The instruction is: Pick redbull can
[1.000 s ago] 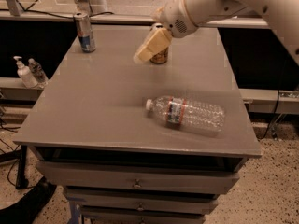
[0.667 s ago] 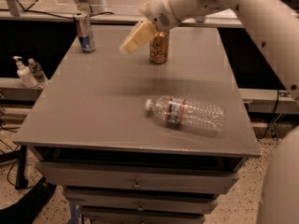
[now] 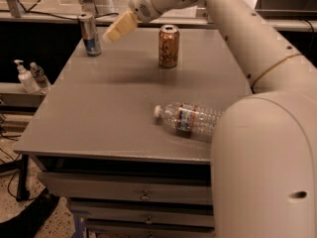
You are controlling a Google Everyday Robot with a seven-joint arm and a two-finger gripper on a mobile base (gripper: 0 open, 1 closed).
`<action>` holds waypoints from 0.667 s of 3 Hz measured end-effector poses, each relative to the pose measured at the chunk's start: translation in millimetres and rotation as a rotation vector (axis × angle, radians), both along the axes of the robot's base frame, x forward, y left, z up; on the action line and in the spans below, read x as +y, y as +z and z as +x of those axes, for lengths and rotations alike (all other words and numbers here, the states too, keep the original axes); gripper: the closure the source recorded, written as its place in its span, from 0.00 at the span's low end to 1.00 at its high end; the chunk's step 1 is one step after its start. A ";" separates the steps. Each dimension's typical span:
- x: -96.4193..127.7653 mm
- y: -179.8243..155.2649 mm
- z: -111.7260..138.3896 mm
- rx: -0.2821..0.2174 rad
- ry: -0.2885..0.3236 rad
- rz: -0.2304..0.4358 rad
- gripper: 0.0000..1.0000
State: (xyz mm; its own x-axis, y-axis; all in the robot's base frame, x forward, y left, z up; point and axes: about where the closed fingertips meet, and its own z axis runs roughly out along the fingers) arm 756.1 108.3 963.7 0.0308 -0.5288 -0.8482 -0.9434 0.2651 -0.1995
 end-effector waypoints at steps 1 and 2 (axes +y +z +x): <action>24.2 -15.0 30.3 0.013 -0.045 -0.006 0.00; 35.7 -30.0 54.0 0.037 -0.087 0.009 0.00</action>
Offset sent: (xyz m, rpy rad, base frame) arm 0.0912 0.0430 -0.0418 0.0316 0.0611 -0.1528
